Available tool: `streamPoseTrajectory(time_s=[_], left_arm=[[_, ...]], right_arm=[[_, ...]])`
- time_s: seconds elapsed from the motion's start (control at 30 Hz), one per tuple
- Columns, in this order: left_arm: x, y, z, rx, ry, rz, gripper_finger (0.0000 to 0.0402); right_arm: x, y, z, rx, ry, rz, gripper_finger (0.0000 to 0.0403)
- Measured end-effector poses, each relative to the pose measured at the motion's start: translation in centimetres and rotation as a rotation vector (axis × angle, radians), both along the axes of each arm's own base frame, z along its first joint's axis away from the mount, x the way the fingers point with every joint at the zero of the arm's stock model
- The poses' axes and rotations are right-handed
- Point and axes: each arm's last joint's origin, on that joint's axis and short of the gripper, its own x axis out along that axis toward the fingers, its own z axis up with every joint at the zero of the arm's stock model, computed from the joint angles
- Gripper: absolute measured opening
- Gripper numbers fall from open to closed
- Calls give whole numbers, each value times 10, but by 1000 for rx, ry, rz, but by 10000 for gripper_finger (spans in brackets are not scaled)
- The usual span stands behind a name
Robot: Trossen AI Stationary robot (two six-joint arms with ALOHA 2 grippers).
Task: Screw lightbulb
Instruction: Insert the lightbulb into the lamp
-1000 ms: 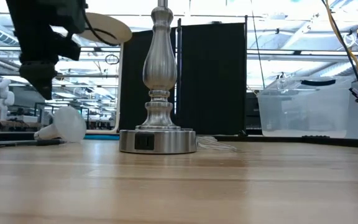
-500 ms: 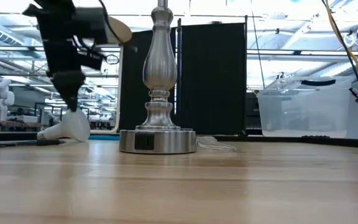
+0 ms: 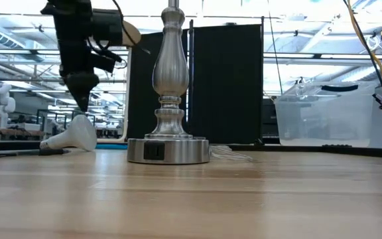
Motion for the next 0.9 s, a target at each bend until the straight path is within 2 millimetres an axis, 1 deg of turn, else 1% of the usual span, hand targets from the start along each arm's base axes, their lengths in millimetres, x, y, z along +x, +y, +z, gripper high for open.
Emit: streamPoseTrajectory(time_s=[0.13,0.3,0.5,0.6,0.7,0.8,0.9], left_arm=[[-8,3,-2,-54,33,82,258],[-21,4,-2,-93,123,143,258],[-23,14,-5,-130,143,103,258],[-21,17,-15,-193,199,51,258],[-16,19,-32,-270,282,-1,258],[-9,20,-48,-324,359,-44,258],[0,23,-62,-342,392,-88,258]], right_arm=[[0,-1,-3,-7,29,-2,171],[1,-5,-5,-11,43,-15,171],[2,-7,-6,-17,58,-20,171],[2,-7,-7,-12,61,-20,171],[1,-7,-8,-1,66,-22,171],[1,-7,-9,5,64,-23,171],[1,-7,-9,5,65,-22,171]])
